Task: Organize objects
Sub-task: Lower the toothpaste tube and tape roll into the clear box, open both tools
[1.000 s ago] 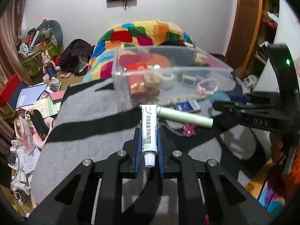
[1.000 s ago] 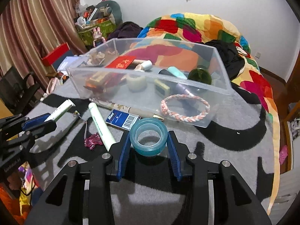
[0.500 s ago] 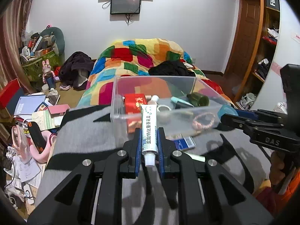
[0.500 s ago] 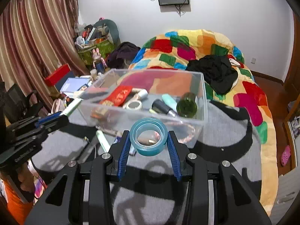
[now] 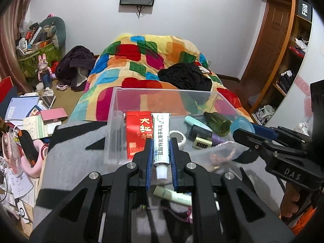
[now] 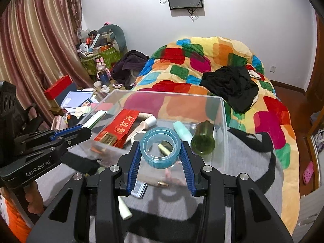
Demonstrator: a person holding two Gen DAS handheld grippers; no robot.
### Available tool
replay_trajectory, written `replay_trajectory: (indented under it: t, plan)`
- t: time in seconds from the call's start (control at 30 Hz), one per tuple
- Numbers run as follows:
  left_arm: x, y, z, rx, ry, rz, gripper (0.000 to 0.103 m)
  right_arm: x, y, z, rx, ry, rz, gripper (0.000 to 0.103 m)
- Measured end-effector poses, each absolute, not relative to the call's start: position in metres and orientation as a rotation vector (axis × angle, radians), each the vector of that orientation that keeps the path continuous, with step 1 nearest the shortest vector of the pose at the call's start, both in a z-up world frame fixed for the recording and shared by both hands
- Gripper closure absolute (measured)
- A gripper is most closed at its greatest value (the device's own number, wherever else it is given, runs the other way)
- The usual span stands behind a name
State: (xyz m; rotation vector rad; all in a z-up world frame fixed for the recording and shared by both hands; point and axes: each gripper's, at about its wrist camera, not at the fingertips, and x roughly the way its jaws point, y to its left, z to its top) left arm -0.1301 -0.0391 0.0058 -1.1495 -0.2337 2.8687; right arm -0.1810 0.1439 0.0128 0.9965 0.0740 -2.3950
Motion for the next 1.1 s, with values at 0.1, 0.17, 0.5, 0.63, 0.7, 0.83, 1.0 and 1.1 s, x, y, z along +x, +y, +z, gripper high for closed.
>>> replay_trajectory:
  t: [0.1, 0.17, 0.5, 0.63, 0.7, 0.83, 1.0, 1.1]
  plan:
    - [-0.139, -0.039, 0.002, -1.168, -0.227, 2.869, 0.088, -0.191, 0.139, 0.009, 1.023, 0.068, -2.389, 0.067]
    - [-0.144, -0.041, -0.003, -1.186, -0.249, 2.856, 0.088, -0.199, 0.136, 0.006, 1.051, 0.044, -2.375, 0.067]
    - [-0.155, -0.045, -0.014, -1.235, -0.296, 2.820, 0.088, -0.219, 0.118, -0.020, 1.159, 0.019, -2.327, 0.067]
    - [-0.152, -0.044, -0.012, -1.229, -0.299, 2.814, 0.088, -0.220, 0.118, -0.019, 1.168, 0.039, -2.324, 0.067]
    - [-0.150, -0.042, -0.010, -1.221, -0.293, 2.813, 0.088, -0.218, 0.118, -0.017, 1.166, 0.054, -2.326, 0.066]
    - [-0.142, -0.038, -0.003, -1.198, -0.270, 2.819, 0.088, -0.213, 0.120, -0.013, 1.153, 0.062, -2.316, 0.060]
    - [-0.127, -0.034, 0.006, -1.174, -0.223, 2.823, 0.084, -0.202, 0.124, -0.004, 1.111, 0.077, -2.323, 0.059]
    - [-0.118, -0.033, 0.008, -1.159, -0.204, 2.834, 0.072, -0.190, 0.128, 0.003, 1.074, 0.076, -2.316, 0.059]
